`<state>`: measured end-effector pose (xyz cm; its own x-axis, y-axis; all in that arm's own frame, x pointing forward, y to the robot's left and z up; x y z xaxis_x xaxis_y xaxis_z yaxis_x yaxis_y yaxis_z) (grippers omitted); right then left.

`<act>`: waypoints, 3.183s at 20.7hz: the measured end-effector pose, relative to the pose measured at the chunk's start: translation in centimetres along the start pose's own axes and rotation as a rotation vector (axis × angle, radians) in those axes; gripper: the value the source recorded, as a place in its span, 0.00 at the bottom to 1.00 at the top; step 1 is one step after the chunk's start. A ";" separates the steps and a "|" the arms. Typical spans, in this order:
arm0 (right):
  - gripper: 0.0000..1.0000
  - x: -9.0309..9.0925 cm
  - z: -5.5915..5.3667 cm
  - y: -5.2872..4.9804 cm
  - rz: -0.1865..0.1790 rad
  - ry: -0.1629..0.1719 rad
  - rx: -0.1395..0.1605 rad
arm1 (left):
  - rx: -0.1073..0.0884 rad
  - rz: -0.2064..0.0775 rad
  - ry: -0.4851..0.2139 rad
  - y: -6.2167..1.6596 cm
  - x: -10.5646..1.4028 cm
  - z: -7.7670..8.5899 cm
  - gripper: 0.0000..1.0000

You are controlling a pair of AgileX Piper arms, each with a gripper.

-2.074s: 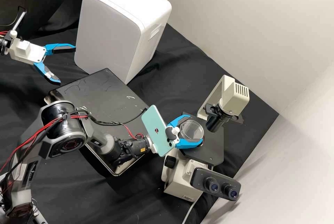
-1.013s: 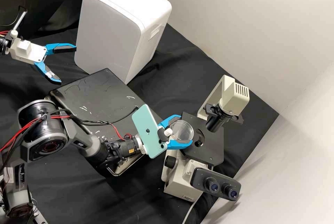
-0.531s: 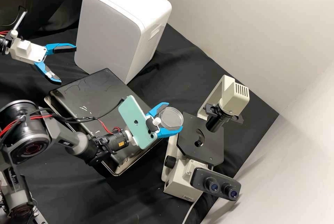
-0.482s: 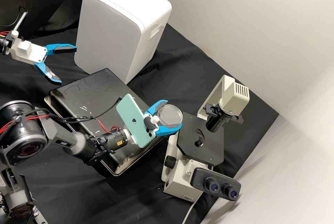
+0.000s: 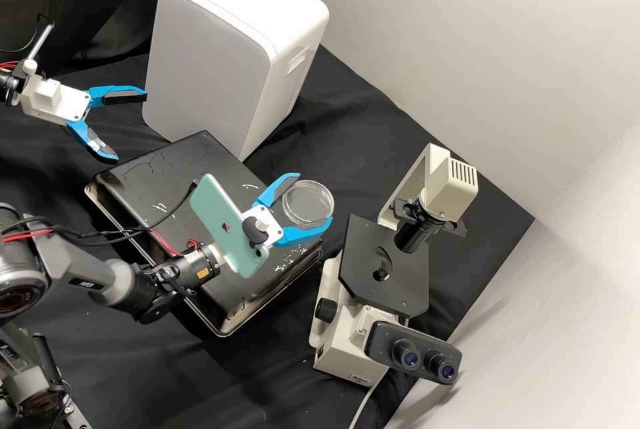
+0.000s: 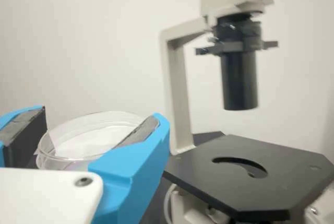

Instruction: Place the petri dish on the bench

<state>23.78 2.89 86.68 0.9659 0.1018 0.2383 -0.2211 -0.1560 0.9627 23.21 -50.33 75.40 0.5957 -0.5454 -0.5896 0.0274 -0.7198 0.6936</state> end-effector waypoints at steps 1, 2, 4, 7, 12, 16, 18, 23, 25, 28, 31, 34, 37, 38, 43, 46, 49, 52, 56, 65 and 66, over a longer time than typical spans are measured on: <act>0.00 -0.3 -0.3 -0.1 -0.002 0.014 0.002 | 0.001 -0.002 0.000 -0.06 0.0 0.0 1.00; 0.00 -0.6 -0.5 -0.4 -0.014 0.028 0.003 | -0.001 -0.004 0.000 -0.15 0.0 0.0 1.00; 0.00 -1.1 -0.8 -0.7 -0.030 0.037 0.006 | -0.005 -0.009 -0.004 -0.33 0.1 0.0 1.00; 0.00 -1.9 -1.0 -1.2 -0.061 0.047 0.002 | 0.024 -0.011 -0.011 -0.38 0.2 0.1 1.00; 0.00 -2.6 -0.7 -1.7 -0.097 0.044 -0.002 | 0.080 -0.018 -0.022 -0.68 0.4 0.2 1.00; 0.00 -2.3 -0.3 -2.2 -0.123 0.032 -0.007 | 0.152 -0.017 -0.030 -0.69 0.6 0.4 1.00; 0.00 -1.9 0.2 -2.5 -0.136 0.015 -0.005 | 0.181 -0.017 -0.036 -0.74 0.7 0.5 1.00; 0.00 -1.3 1.1 -3.9 -0.217 -0.001 -0.013 | 0.204 -0.028 -0.048 -1.18 0.9 0.6 1.00; 0.00 -1.0 1.3 -4.3 -0.247 0.001 0.002 | 0.207 -0.028 -0.048 -1.17 0.9 0.6 1.00; 0.00 -0.7 1.7 -4.9 -0.289 -0.006 0.015 | 0.215 -0.027 -0.050 -1.17 0.9 0.7 1.00; 0.00 -0.6 2.3 -5.6 -0.327 -0.021 0.013 | 0.231 -0.027 -0.053 -1.17 0.9 0.7 1.00; 0.00 -0.7 2.5 -5.7 -0.334 -0.027 0.014 | 0.259 -0.033 -0.064 -1.46 1.0 1.0 1.00; 0.00 -1.3 2.9 -5.6 -0.348 -0.046 0.008 | 0.273 -0.033 -0.070 -1.49 1.1 1.1 1.00; 0.00 -1.3 3.1 -5.5 -0.344 -0.053 0.008 | 0.274 -0.033 -0.074 -1.50 1.1 1.1 1.00; 1.00 -1.4 3.3 -5.4 -0.342 -0.062 0.003 | 0.294 -0.032 -0.074 -1.50 1.1 1.1 1.00; 1.00 -1.5 3.3 -5.5 -0.345 -0.062 -0.012 | 0.294 -0.032 -0.074 -1.50 1.1 1.1 1.00; 1.00 -1.6 3.3 -5.5 -0.347 -0.063 -0.019 | 0.294 -0.032 -0.074 -1.50 1.1 1.1 1.00; 1.00 -1.9 3.0 -5.3 -0.337 -0.050 -0.054 | 0.294 -0.032 -0.074 -1.50 1.1 1.1 1.00; 1.00 -2.2 2.4 -4.7 -0.307 -0.031 -0.078 | 0.294 -0.032 -0.074 -1.50 1.1 1.1 1.00; 1.00 -2.8 1.9 -2.9 -0.208 -0.028 -0.109 | 0.293 -0.032 -0.070 -1.49 1.1 1.1 1.00; 1.00 -2.8 1.9 -2.6 -0.187 -0.034 -0.108 | 0.295 -0.031 -0.070 -1.45 1.1 1.1 1.00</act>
<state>21.95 1.16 83.27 0.9950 0.0852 0.0519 -0.0494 -0.0317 0.9983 22.97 -50.35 73.31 0.5411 -0.5423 -0.6428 -0.1956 -0.8245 0.5309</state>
